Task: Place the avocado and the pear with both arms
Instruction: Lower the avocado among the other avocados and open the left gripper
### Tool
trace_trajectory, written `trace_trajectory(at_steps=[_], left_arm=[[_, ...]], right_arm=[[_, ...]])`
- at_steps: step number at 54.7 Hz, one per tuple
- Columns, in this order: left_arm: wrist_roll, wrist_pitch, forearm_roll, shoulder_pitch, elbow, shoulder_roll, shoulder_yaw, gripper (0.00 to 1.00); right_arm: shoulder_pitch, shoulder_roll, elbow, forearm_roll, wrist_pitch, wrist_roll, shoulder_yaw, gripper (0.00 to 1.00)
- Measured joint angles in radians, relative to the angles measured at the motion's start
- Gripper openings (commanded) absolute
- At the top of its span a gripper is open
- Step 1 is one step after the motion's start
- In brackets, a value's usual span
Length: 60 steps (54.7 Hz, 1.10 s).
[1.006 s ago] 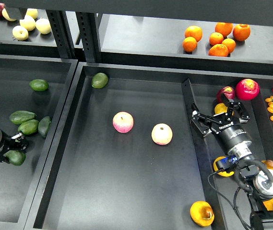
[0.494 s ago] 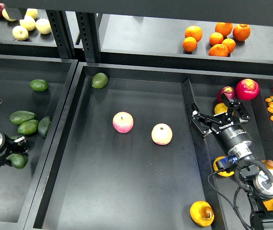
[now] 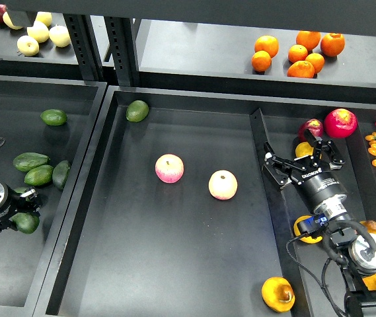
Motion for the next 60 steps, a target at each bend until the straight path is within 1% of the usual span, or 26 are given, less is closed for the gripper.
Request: trace_trajectory(at_steps=[33, 48, 53, 55, 60], left_arm=[[0.0, 0.0, 0.007, 0.007, 0.011, -0.012, -0.01, 0.64], [0.0, 0.0, 0.006, 0.014, 0.012, -0.014, -0.015, 0.71], [0.0, 0.0, 0.006, 0.014, 0.012, -0.014, -0.015, 0.74], [0.0, 0.0, 0.006, 0.013, 0.011, -0.013, -0.015, 0.77], [0.0, 0.0, 0.017, 0.01, 0.01, -0.013, -0.014, 0.79]], right_arm=[[0.002, 0.0, -0.002, 0.0, 0.0, -0.001, -0.001, 1.0], [0.002, 0.0, -0.002, 0.0, 0.0, -0.001, -0.002, 1.0], [0.002, 0.0, -0.002, 0.0, 0.0, -0.001, -0.002, 1.0], [0.002, 0.0, -0.002, -0.001, 0.0, -0.001, -0.002, 1.0], [0.002, 0.0, -0.002, -0.001, 0.0, -0.001, -0.002, 1.0]])
